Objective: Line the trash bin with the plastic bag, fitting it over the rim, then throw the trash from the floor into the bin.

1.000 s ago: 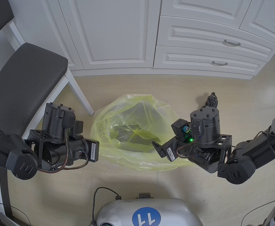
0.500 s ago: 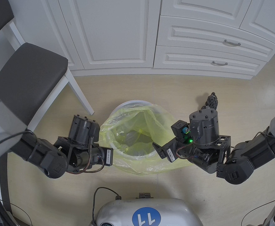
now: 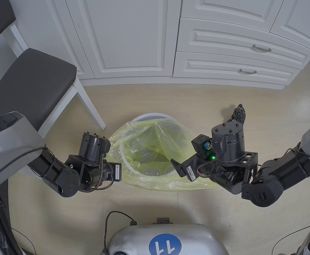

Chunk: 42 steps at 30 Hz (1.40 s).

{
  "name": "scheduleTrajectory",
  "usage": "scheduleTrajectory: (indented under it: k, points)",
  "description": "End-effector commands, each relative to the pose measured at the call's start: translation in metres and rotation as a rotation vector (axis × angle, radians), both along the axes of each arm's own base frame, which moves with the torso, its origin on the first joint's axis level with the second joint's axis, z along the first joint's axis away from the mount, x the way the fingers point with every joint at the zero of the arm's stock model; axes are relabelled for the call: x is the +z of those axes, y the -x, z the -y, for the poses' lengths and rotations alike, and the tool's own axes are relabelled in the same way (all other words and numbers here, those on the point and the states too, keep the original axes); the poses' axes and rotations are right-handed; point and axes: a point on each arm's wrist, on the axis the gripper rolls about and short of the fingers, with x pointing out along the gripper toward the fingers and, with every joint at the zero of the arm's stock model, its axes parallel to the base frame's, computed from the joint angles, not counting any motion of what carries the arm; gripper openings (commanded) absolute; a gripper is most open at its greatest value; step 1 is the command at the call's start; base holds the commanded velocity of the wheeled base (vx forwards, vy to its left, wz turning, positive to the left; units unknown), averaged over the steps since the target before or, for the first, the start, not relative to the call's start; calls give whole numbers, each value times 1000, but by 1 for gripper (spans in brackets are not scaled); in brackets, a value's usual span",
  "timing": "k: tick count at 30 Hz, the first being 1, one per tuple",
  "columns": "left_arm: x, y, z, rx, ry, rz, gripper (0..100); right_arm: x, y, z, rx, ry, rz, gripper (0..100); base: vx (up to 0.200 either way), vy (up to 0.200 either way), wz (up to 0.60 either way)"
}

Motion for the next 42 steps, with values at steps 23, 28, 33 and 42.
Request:
scheduleTrajectory:
  k: [23, 28, 33, 42]
  points:
    - [30, 7, -30, -68, 78, 124, 100, 10, -19, 5, -67, -52, 32, 100, 0, 0, 0]
    - [38, 11, -40, -116, 134, 132, 100, -7, -32, 21, -141, -66, -21, 100, 0, 0, 0]
    - [38, -4, -33, -149, 137, 180, 100, -11, -36, 30, -188, -122, -50, 100, 0, 0, 0]
    - [16, -48, -12, -308, -72, 245, 100, -27, -26, 36, -201, -162, -45, 100, 0, 0, 0]
